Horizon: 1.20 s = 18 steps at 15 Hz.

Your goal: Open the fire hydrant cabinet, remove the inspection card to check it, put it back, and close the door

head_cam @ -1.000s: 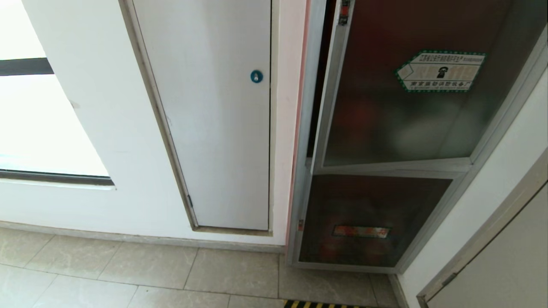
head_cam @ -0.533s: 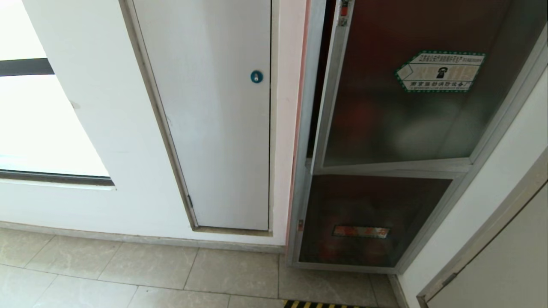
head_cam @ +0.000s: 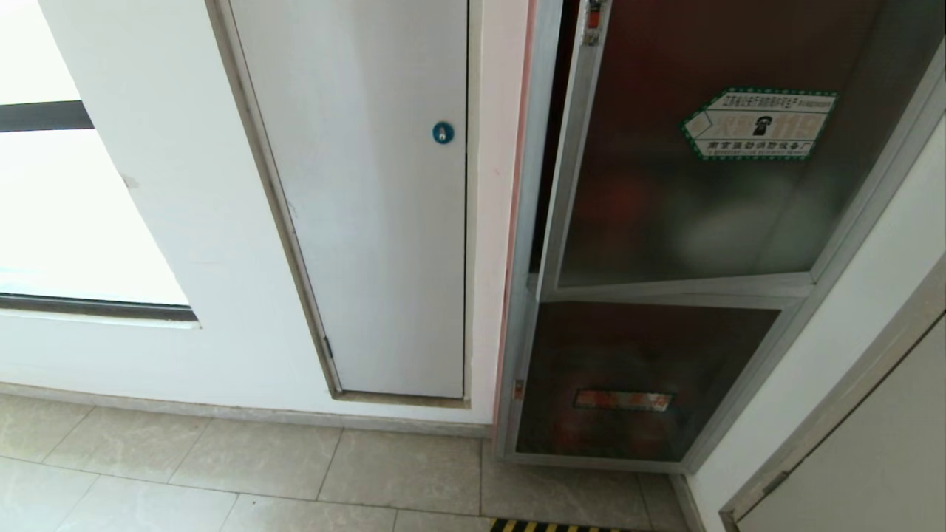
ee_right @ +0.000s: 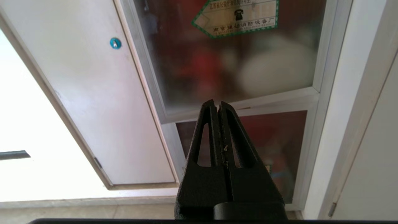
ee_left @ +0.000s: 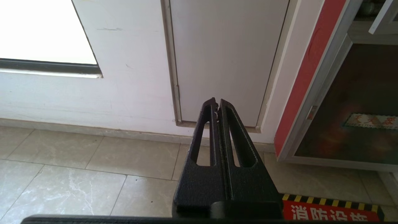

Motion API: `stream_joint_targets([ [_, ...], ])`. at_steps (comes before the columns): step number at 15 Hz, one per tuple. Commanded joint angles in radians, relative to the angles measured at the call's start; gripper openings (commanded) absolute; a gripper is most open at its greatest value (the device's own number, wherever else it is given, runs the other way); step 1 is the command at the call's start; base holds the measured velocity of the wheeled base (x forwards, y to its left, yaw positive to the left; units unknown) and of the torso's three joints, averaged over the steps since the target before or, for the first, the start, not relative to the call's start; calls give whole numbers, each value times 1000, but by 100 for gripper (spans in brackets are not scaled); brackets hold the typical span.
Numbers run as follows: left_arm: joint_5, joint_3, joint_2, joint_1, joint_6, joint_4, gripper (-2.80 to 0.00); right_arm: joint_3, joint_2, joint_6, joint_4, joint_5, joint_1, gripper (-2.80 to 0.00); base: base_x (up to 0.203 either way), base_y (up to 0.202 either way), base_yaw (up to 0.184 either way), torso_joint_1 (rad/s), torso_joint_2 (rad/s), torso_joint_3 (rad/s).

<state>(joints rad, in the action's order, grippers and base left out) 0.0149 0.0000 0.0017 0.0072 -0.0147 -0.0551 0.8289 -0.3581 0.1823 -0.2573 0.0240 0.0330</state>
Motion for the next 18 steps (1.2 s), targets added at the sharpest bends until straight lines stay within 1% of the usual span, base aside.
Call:
stream_joint_targets([
  [1,0,18,0,0,-1,0,-280,-33,94,-10,-22,-2,1,-280,0,0,0,0,0,0],
  [6,0,18,0,0,-2,0,-280,-211,218,-44,-34,0,-24,-280,0,0,0,0,0,0],
  [9,0,18,0,0,-1,-1,-280,-362,340,-99,-29,-28,-32,-280,0,0,0,0,0,0],
  [11,0,18,0,0,-2,-1,-280,-443,356,-110,-10,-35,-33,-280,0,0,0,0,0,0],
  [13,0,18,0,0,-1,0,-280,-517,358,-121,63,-31,-33,-280,0,0,0,0,0,0],
  [16,0,18,0,0,-1,0,-280,-657,358,-209,199,-29,-33,-280,0,0,0,0,0,0],
  [18,0,18,0,0,-2,0,-280,-765,358,-239,299,-29,-33,-280,0,0,0,0,0,0],
])
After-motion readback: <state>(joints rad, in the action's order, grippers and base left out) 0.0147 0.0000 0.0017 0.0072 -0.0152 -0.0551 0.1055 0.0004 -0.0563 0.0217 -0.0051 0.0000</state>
